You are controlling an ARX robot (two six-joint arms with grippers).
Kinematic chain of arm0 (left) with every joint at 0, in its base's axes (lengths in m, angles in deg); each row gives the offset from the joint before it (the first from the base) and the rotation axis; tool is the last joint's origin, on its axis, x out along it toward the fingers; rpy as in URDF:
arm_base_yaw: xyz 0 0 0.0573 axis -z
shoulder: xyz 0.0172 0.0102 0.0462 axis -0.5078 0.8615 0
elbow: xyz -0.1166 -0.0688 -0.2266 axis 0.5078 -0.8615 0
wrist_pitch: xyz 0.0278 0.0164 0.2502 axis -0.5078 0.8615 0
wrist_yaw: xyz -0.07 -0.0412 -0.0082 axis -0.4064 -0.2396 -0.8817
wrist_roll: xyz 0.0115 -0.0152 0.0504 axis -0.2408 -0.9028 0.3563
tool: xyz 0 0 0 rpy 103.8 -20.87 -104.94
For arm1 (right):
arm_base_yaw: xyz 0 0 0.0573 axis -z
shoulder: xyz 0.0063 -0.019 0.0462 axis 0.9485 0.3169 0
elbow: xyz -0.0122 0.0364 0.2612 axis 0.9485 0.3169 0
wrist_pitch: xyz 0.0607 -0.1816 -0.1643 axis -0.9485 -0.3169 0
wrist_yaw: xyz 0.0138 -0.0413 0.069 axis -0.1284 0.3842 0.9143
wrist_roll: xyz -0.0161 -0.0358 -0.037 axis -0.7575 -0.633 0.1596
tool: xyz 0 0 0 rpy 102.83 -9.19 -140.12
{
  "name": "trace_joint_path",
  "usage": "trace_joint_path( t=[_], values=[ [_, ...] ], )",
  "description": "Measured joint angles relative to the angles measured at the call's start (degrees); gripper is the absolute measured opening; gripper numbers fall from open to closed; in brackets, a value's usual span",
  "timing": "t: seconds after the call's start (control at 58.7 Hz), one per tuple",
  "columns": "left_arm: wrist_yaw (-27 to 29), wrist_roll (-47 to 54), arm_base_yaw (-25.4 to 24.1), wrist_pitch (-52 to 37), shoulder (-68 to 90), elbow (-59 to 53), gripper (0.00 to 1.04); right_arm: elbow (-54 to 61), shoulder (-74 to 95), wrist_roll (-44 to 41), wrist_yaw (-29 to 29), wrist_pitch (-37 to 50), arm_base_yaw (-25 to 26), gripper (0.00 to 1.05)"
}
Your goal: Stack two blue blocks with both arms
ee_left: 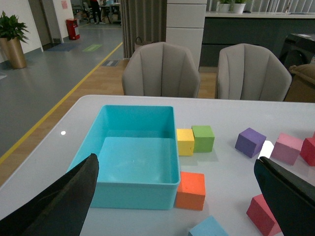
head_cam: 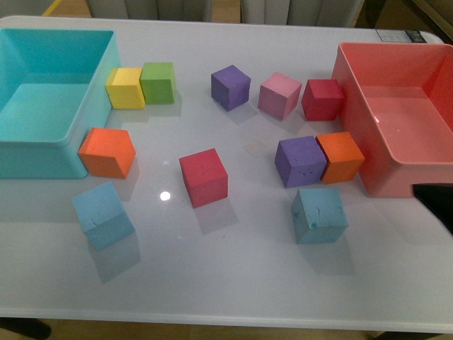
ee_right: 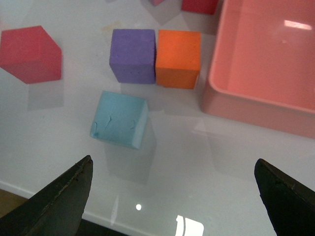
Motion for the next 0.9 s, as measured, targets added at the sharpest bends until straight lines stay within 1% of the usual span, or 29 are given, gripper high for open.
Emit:
trace_joint_path(
  t=[0.085,0.324,0.494,0.767,0.886,0.903],
  values=[
    [0.00,0.00,0.00,0.02,0.00,0.00,0.96,-4.28,11.74,0.96,-2.93,3.45,-4.13,0.96],
    [0.00,0.00,0.00,0.02,0.00,0.00,0.96,-13.14,28.68,5.92,-5.22,2.78,-9.94,0.96],
    [0.00,0.00,0.00,0.02,0.00,0.00,0.96,-17.00,34.14,8.44,-6.16,2.25,-11.69,0.96],
    [0.00,0.00,0.00,0.02,0.00,0.00,0.96,-22.56,41.46,12.70,-6.45,1.38,-12.55,0.96],
    [0.00,0.00,0.00,0.02,0.00,0.00,0.96,-24.79,43.69,13.16,-7.06,0.52,-13.11,0.96],
    [0.00,0.00,0.00,0.02,0.00,0.00,0.96,-25.00,43.93,13.31,-7.21,0.42,-13.14,0.94]
  ],
)
